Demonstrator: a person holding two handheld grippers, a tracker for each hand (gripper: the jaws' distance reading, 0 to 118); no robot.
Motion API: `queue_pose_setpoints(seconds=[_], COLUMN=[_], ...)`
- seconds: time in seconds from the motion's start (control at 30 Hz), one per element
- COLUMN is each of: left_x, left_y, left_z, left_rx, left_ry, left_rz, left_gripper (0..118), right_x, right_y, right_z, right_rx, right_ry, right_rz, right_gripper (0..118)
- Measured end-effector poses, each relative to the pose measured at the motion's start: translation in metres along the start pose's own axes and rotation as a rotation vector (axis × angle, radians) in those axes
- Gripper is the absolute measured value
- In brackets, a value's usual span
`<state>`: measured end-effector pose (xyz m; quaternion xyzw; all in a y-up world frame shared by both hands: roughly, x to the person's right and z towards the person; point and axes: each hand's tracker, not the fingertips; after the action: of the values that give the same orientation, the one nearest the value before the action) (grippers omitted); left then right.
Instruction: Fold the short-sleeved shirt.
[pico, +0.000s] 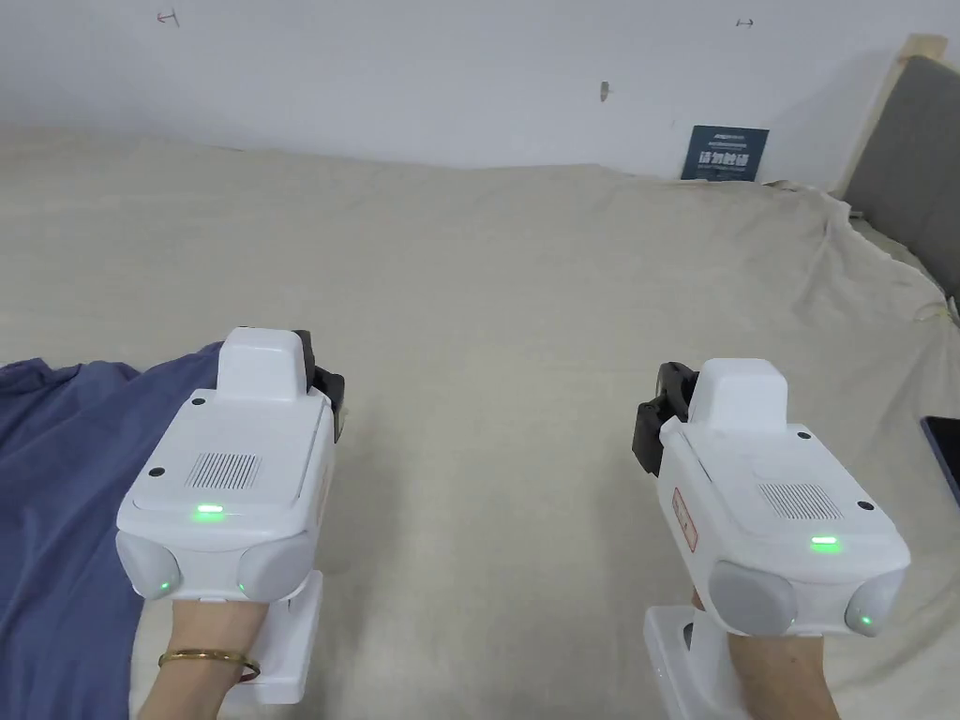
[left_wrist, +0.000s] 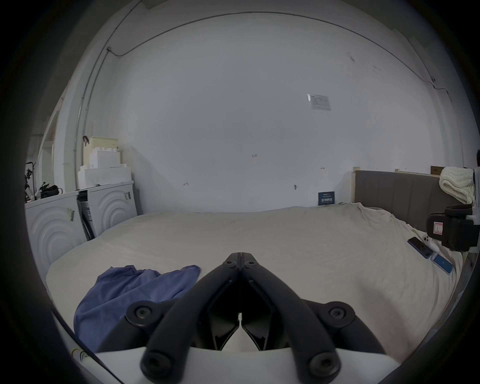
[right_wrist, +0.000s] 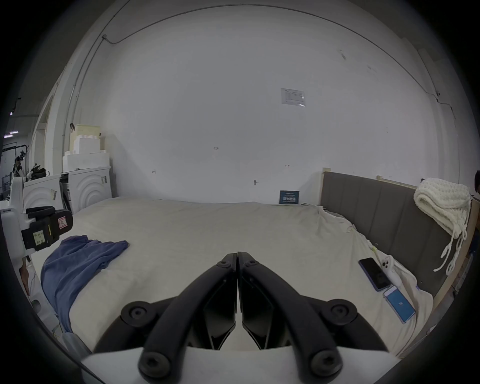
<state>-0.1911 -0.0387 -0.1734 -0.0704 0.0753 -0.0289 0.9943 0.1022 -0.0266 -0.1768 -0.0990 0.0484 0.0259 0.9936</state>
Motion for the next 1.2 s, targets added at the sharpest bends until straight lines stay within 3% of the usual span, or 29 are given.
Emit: queue_pose_setpoints(seconds=[0.63, 0.9, 1.2], left_x=[-0.124, -0.161, -0.177], left_y=[-0.014, -0.023, -0.029], left_z=[0.058, 0.084, 0.092], left_rx=[-0.023, -0.041, -0.063], left_ry=[0.343, 0.452, 0.502], left_rz=[0.054, 0.068, 0.079], left_gripper=[0, 0, 0], right_x=[-0.146, -0.189, -0.211], right_y=[0.013, 0.013, 0.013], right_z=[-0.026, -0.026, -0.025], right_rx=[0.021, 0.016, 0.013], right_ry=[0.381, 0.485, 0.54], right_rz=[0.076, 0.091, 0.102], right_gripper=[0, 0, 0])
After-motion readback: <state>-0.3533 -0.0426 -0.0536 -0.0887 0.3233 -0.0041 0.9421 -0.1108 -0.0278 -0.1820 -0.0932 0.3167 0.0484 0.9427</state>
